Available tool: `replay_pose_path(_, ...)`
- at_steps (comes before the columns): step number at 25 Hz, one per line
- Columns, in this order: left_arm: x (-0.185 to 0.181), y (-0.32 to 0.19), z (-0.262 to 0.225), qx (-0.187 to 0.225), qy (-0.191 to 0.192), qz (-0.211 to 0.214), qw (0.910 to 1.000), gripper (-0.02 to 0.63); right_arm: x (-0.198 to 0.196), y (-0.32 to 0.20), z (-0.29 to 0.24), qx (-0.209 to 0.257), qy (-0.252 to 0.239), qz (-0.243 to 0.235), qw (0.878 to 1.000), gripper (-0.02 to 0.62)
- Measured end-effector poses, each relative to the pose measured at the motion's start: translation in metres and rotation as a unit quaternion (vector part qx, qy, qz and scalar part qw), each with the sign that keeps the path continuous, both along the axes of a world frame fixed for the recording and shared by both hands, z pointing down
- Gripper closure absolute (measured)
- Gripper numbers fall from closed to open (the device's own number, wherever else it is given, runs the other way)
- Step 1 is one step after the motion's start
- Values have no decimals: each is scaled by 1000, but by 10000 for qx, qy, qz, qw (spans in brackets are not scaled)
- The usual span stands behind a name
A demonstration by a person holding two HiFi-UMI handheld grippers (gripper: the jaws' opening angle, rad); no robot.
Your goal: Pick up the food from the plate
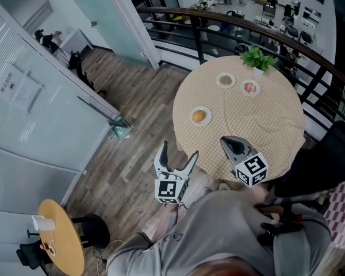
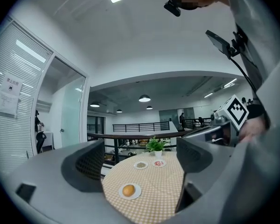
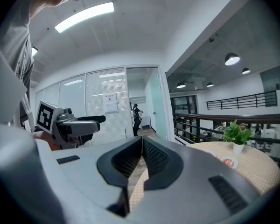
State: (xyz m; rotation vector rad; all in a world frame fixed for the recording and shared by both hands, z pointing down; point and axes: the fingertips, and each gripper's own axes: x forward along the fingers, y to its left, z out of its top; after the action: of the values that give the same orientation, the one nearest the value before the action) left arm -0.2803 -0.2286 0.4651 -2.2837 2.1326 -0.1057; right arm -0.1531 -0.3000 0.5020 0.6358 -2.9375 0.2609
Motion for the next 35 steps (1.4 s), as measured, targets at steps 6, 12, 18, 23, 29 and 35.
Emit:
replay_pose_path(6, -7, 0, 4, -57, 17, -65, 10000, 121, -1, 1, 0, 5, 53, -20, 10000, 580)
replay_pose_path(12, -7, -3, 11, -138, -2, -71, 9999, 164, 2, 0, 3, -19, 78, -6, 10000, 580)
replay_pose_path(18, -2, -17, 21, -277, -35, 106, 9996, 184, 8, -5, -1, 34, 65, 107, 9999, 580)
replay_pose_path(23, -2, -40, 34, -460, -285, 300, 9981, 184, 22, -14, 1, 48, 88, 340, 9994, 580)
replay_pose_path(29, -1, -81, 58, -784, -592, 696, 9927, 202, 51, -25, 5, -14, 123, 788, 9968, 580)
replay_pose_path(35, -18, -125, 108, -1298, -772, 811, 9852, 265, 75, -33, 11, -119, 244, 1163, 9928, 580)
